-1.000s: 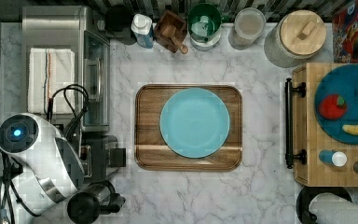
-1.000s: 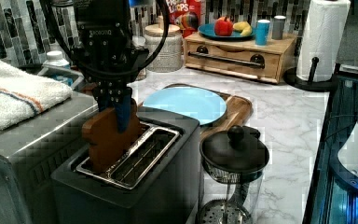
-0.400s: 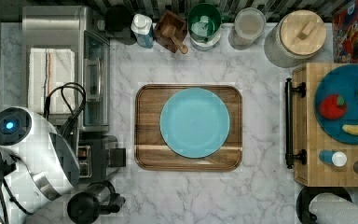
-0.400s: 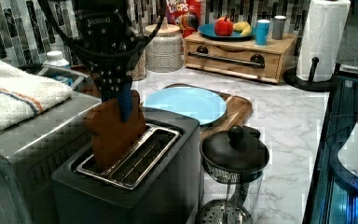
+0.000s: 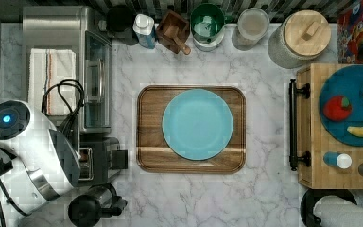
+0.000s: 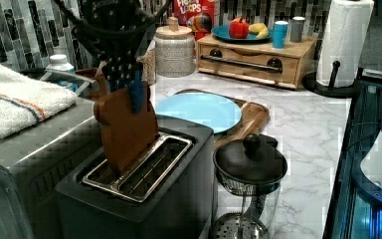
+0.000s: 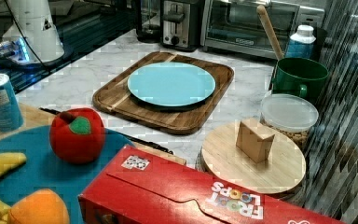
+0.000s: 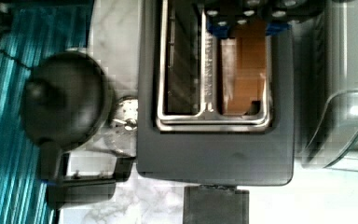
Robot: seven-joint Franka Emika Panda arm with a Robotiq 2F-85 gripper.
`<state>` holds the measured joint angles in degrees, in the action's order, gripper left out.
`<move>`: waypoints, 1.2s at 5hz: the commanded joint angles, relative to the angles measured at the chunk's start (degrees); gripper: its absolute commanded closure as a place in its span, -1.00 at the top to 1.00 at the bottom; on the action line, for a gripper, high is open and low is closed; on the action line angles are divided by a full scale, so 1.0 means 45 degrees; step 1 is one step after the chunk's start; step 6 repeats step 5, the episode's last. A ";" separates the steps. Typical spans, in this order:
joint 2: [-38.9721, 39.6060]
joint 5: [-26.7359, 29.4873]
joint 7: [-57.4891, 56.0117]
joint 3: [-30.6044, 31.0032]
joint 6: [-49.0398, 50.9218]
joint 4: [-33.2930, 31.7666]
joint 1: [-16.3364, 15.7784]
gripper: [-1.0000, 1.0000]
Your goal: Pick up the toast.
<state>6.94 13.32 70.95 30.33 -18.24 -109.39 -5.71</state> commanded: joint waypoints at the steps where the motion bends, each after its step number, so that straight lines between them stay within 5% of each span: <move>1: -0.1639 0.0715 -0.2117 -0.0793 0.1259 0.1928 0.0905 -1.00; 3: -0.3031 0.0191 -0.3705 -0.2539 0.0531 0.0114 0.0782 -1.00; 4: -0.3688 -0.0073 -0.4467 -0.2800 0.0333 -0.0759 0.1591 -1.00; 6: -0.4093 -0.0298 -0.5273 -0.3394 0.0473 -0.1227 0.1980 -1.00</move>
